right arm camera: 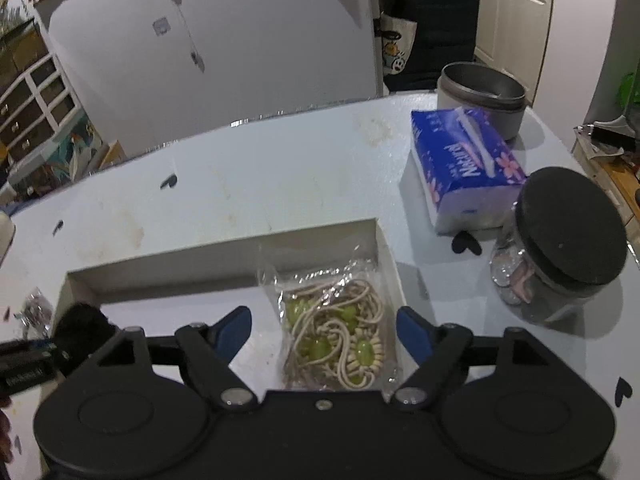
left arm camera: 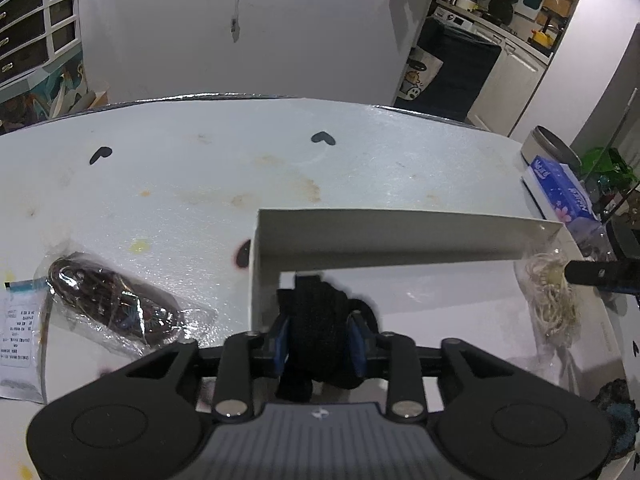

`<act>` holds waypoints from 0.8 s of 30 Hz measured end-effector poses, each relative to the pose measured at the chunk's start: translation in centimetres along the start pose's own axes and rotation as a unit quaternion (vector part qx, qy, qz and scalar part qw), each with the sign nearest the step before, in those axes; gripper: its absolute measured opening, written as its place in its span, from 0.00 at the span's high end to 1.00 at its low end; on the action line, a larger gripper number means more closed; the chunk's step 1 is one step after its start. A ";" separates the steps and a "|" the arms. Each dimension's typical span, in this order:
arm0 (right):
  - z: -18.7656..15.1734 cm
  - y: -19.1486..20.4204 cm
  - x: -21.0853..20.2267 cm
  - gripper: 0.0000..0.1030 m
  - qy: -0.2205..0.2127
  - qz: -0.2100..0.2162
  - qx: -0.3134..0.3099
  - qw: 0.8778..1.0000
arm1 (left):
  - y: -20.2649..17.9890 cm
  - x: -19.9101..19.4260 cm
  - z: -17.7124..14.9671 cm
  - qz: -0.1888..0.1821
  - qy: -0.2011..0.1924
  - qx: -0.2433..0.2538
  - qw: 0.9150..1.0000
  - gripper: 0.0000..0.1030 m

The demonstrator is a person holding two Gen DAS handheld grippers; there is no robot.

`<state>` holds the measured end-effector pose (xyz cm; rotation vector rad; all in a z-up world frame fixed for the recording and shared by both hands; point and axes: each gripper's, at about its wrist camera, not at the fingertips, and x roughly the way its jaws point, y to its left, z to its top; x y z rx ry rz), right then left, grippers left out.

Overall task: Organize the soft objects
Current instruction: 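Lift the black strap and bead-necklace bag and carry both over the tray, then lower the black strap into the tray and open the left gripper while the right releases the bead bag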

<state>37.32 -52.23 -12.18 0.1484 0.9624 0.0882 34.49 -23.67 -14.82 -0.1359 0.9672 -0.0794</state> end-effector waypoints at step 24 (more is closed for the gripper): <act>-0.2 0.0 3.3 0.63 0.010 0.005 -0.030 0.999 | -1.0 -0.6 -0.9 -0.004 0.008 0.035 0.999 0.86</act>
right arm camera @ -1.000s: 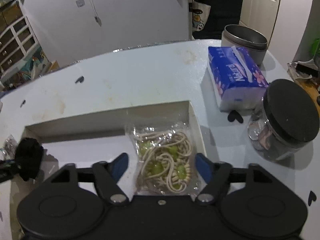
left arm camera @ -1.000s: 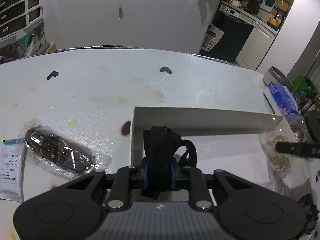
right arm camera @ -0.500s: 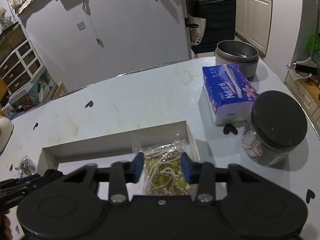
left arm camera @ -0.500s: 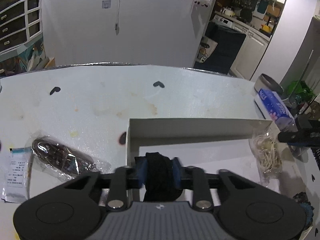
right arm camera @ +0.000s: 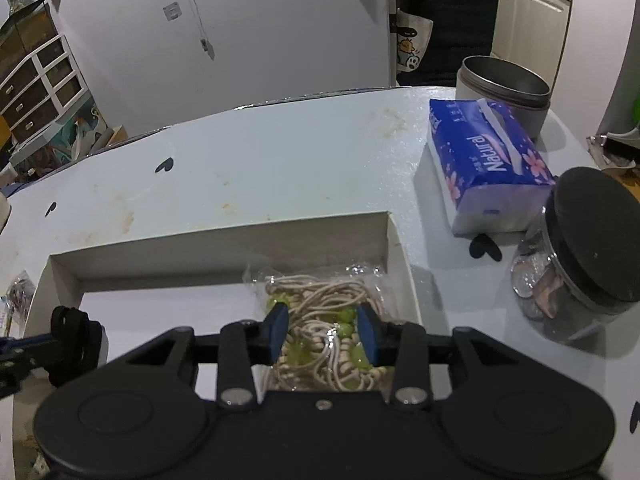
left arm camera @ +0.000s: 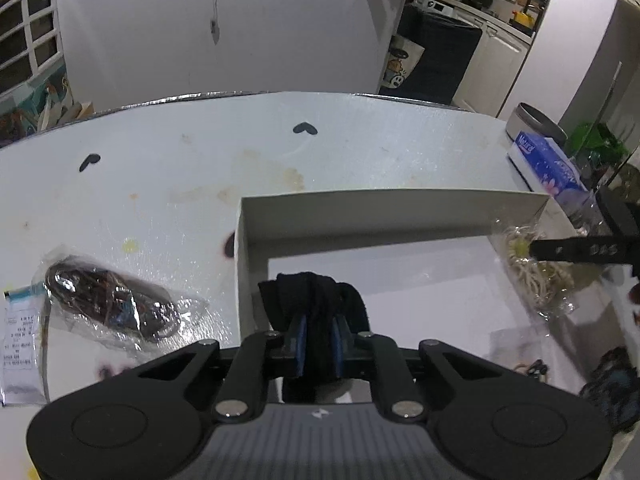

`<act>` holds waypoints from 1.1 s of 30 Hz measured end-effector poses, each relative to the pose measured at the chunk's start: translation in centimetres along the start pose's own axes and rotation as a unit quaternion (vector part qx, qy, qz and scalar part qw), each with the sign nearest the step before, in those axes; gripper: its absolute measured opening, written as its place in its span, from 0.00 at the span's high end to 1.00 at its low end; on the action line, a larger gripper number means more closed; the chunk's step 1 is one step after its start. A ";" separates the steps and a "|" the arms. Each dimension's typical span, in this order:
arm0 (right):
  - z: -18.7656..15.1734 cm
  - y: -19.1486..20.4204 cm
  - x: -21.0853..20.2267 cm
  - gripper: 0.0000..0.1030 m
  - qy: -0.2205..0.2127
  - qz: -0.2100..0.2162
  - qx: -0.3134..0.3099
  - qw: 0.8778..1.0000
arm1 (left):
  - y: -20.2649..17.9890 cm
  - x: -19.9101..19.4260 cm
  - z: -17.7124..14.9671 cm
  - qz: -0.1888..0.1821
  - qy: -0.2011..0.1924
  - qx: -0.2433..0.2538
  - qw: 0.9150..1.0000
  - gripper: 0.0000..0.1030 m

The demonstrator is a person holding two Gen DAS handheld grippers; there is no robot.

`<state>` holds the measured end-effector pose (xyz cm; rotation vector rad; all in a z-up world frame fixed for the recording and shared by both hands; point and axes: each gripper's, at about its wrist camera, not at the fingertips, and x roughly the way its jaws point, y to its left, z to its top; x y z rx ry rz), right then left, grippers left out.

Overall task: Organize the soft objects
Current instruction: 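Lower the black strap into the tray and open the left gripper while the right releases the bead bag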

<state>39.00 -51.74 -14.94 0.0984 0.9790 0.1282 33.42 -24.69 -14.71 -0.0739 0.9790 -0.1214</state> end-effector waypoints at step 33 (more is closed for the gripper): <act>-5.8 1.3 -15.9 0.25 -0.127 0.021 -0.005 0.992 | -2.9 -12.6 -2.3 -0.032 -0.101 -0.002 0.994 0.02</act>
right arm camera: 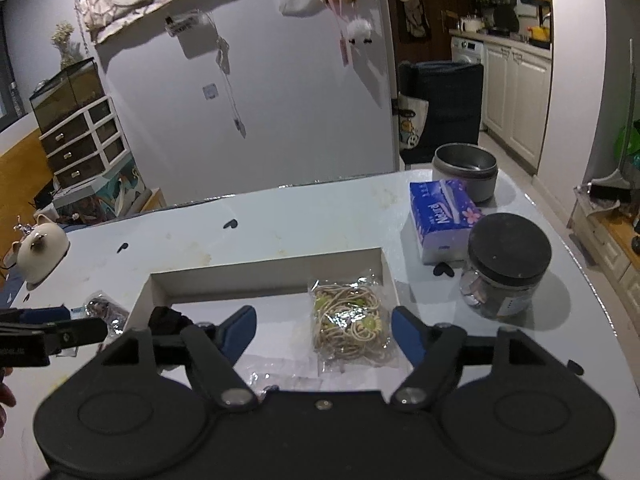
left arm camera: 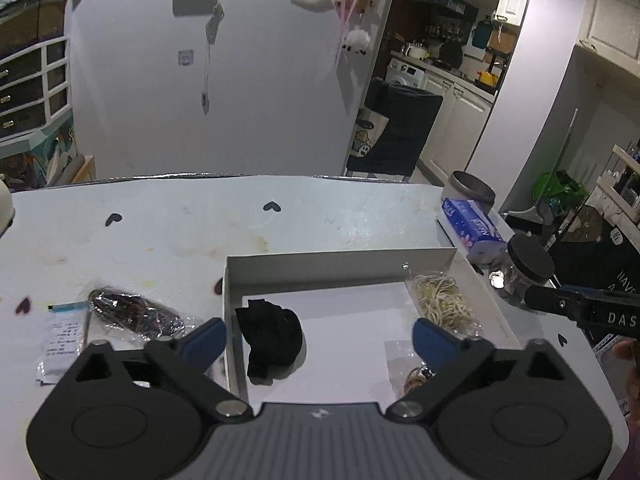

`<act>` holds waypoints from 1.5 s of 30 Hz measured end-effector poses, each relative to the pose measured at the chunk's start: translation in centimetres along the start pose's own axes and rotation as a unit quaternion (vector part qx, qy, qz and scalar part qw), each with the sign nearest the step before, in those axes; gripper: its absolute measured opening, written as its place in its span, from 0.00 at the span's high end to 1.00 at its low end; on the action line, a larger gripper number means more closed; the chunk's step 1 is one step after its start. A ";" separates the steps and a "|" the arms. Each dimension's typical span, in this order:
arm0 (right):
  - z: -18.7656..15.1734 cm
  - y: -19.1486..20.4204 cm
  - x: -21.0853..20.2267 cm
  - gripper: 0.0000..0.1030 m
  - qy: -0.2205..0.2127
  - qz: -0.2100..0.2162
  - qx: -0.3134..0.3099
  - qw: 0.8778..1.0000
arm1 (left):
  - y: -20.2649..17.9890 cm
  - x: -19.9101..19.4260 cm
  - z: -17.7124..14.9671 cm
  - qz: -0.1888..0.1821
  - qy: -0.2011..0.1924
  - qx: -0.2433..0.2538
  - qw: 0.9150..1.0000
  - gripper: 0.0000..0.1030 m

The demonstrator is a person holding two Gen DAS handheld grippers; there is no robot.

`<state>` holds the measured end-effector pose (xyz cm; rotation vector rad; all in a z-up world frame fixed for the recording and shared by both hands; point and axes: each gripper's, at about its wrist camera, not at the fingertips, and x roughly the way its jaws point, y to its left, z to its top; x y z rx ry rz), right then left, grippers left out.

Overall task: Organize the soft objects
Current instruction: 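Lift both tools out of the tray and move back over the remaining table items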

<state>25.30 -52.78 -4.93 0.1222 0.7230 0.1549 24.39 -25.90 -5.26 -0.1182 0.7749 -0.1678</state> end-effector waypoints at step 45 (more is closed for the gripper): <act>-7.2 10.4 -6.1 0.00 -0.050 -0.028 -0.021 0.998 | 9.2 -8.9 -5.9 0.006 -0.049 -0.012 0.999 0.00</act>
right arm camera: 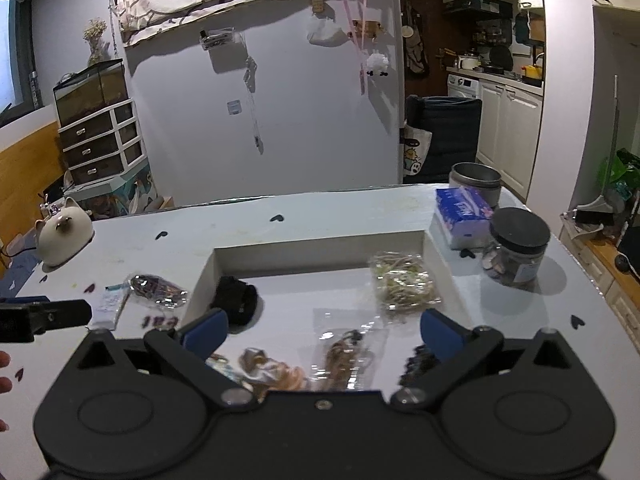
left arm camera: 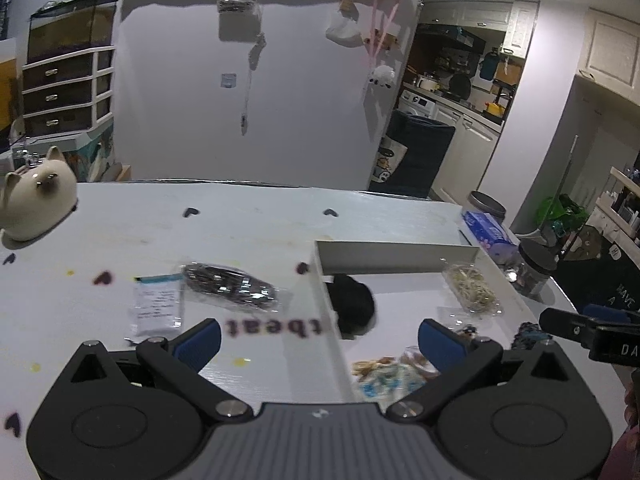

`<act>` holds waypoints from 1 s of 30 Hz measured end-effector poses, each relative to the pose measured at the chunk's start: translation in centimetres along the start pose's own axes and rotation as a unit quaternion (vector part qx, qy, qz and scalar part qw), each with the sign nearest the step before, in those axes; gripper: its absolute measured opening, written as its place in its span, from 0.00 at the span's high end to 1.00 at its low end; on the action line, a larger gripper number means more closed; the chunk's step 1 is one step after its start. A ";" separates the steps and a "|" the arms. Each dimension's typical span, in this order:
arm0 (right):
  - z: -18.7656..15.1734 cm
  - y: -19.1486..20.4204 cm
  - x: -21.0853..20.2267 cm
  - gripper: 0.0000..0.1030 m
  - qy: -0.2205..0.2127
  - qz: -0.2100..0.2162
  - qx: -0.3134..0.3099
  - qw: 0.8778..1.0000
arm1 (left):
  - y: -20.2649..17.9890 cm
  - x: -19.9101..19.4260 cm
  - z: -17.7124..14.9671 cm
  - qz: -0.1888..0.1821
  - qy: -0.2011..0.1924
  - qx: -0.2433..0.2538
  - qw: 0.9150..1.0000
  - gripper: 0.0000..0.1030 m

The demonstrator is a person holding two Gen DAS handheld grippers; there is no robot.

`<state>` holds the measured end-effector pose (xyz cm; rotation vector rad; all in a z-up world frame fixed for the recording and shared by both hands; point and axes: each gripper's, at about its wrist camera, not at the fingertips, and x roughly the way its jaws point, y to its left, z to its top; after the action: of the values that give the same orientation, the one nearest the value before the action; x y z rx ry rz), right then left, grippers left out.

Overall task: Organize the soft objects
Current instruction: 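Lift both tools out of the tray and move back over the remaining table items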

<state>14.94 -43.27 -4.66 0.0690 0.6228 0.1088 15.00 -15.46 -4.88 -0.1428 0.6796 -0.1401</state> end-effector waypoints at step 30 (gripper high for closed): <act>0.2 16.0 3.9 0.00 0.010 0.028 -0.011 1.000 | 15.9 -0.3 1.6 0.027 0.008 -0.016 0.999 0.00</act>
<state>16.94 -26.92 -5.23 0.0643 0.6398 0.1699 17.06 0.37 -6.25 -0.1541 0.7018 -0.0788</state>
